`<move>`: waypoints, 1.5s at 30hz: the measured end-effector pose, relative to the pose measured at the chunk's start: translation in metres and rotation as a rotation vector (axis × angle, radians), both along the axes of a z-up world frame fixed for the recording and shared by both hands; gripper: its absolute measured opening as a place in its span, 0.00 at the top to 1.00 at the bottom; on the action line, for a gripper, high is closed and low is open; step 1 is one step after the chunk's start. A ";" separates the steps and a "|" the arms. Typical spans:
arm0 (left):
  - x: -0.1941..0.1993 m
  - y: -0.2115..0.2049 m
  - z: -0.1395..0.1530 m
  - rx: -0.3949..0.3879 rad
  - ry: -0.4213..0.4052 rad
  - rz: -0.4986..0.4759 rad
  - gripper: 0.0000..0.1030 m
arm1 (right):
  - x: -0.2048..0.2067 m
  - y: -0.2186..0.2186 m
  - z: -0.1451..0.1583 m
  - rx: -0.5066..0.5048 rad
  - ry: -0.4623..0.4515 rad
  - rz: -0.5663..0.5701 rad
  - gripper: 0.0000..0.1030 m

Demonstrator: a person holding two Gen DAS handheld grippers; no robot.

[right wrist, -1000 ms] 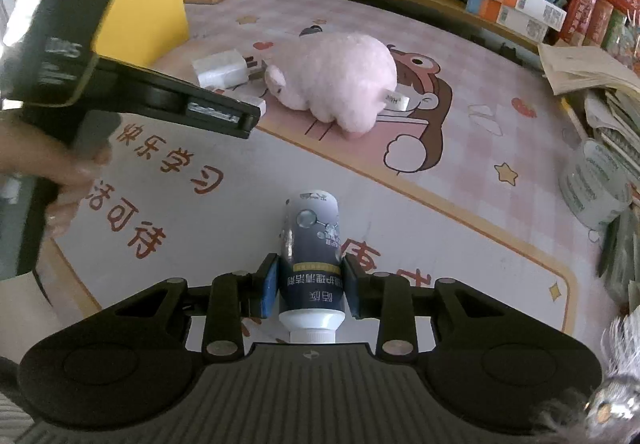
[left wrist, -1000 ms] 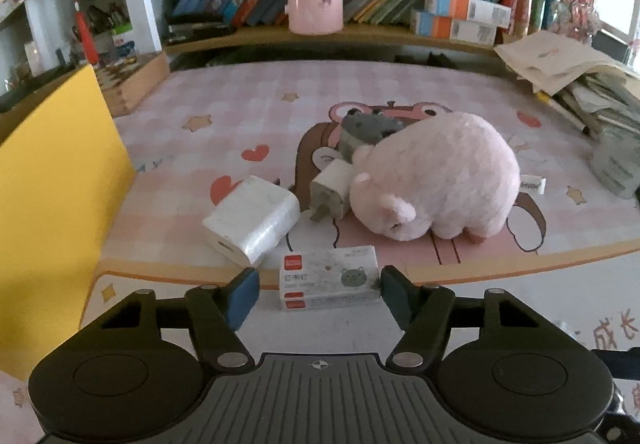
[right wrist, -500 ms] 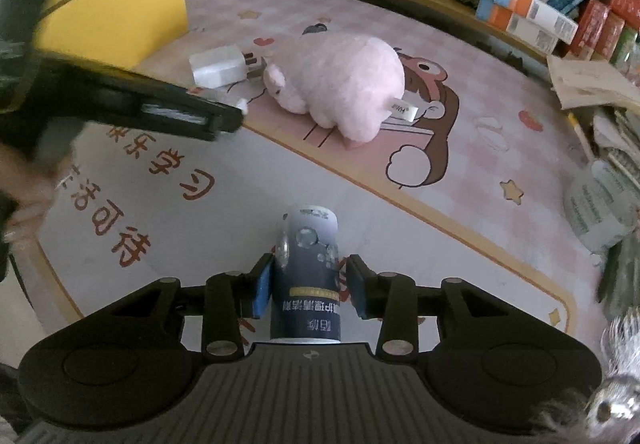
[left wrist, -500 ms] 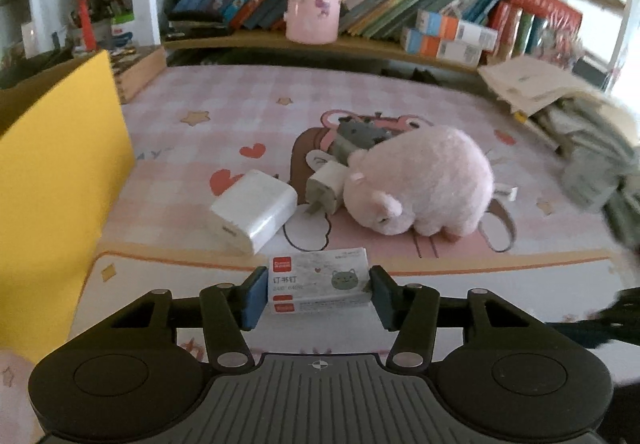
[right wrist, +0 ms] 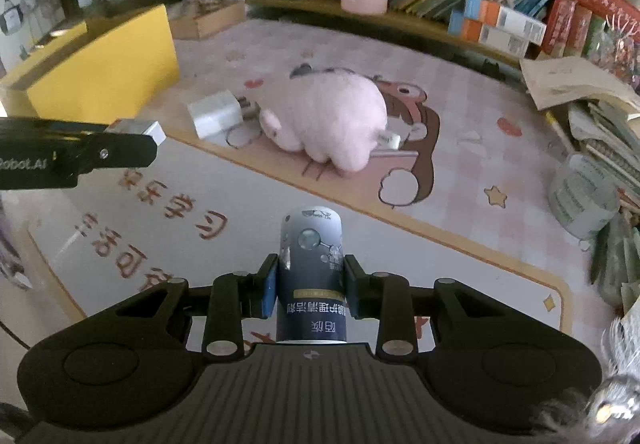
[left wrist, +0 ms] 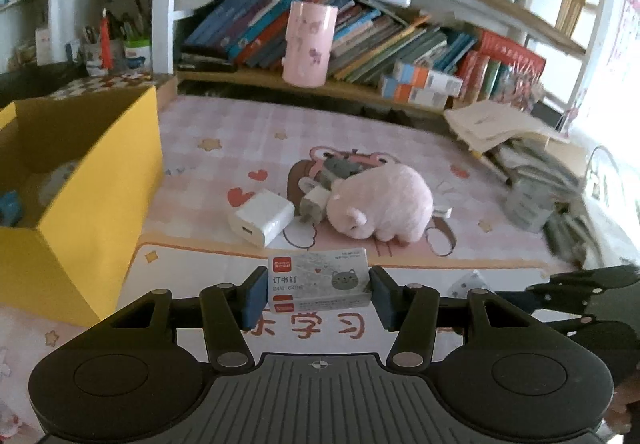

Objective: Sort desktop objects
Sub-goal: 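Carry the stapler box and spray bottle over the yellow box with both tools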

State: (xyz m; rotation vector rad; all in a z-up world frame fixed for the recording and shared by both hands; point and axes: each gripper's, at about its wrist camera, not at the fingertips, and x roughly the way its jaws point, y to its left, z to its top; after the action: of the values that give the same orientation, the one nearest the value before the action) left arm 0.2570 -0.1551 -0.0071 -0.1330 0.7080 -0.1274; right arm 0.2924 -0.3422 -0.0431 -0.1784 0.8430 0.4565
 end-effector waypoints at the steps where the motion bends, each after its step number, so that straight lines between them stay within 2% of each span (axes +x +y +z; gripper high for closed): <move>1: -0.003 0.001 0.002 -0.003 -0.008 -0.001 0.49 | -0.003 0.001 0.003 0.003 -0.008 0.002 0.71; 8: -0.033 0.012 0.013 -0.026 -0.058 -0.008 0.49 | -0.027 0.012 0.021 0.027 -0.033 -0.008 0.71; 18: -0.074 0.041 0.015 -0.033 -0.064 -0.020 0.49 | -0.075 0.035 0.040 0.041 -0.051 -0.017 0.71; 34: -0.136 0.091 0.012 -0.039 -0.049 -0.066 0.49 | -0.150 0.096 0.039 0.055 -0.029 -0.036 0.71; 45: -0.185 0.131 0.009 -0.037 -0.017 -0.050 0.49 | -0.203 0.144 0.035 0.060 -0.019 0.013 0.71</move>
State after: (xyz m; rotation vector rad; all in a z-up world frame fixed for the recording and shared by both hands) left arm 0.0721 -0.0238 0.0019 -0.1495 0.6920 -0.1893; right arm 0.0892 -0.1982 -0.0084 -0.1327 0.8094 0.4908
